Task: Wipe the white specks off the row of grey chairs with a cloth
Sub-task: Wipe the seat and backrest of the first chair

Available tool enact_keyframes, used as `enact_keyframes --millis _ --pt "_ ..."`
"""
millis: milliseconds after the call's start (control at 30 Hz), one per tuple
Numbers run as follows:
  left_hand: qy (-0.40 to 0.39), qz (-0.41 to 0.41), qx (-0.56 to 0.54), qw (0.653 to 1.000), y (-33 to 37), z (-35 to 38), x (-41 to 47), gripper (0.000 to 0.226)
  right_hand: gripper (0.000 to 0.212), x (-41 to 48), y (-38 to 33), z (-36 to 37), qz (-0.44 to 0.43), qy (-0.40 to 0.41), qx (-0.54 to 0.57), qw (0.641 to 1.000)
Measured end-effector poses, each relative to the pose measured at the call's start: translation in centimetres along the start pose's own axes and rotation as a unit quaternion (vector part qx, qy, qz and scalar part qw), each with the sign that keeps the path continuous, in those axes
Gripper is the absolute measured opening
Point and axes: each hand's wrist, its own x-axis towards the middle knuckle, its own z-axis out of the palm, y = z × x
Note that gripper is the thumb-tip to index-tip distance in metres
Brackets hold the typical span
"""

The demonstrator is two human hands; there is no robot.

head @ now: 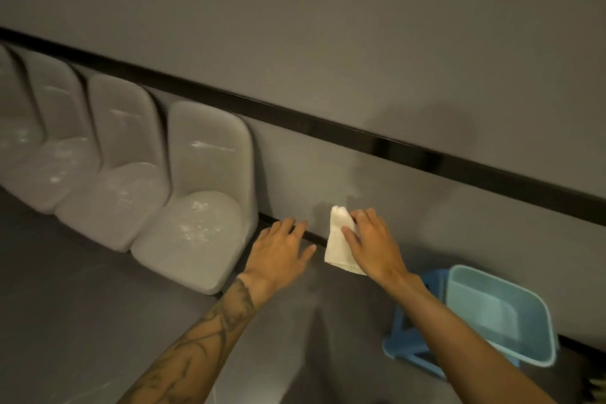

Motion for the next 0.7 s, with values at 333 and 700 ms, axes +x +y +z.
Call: enact_keyframes --millis 333,700 --pt "0.002 -0.038 0.000 0.999 -24.7 -5.2 -6.2 0.066 0.027 3.3 -20.6 11.9 -0.006 -0.017 -0.013 1.000" --pt "-0.047 -0.067 0.028 0.996 -46.0 -7.7 -0.4 0.068 0.027 17.1 -29.8 26.5 0.024 -0.033 -0.008 0.999"
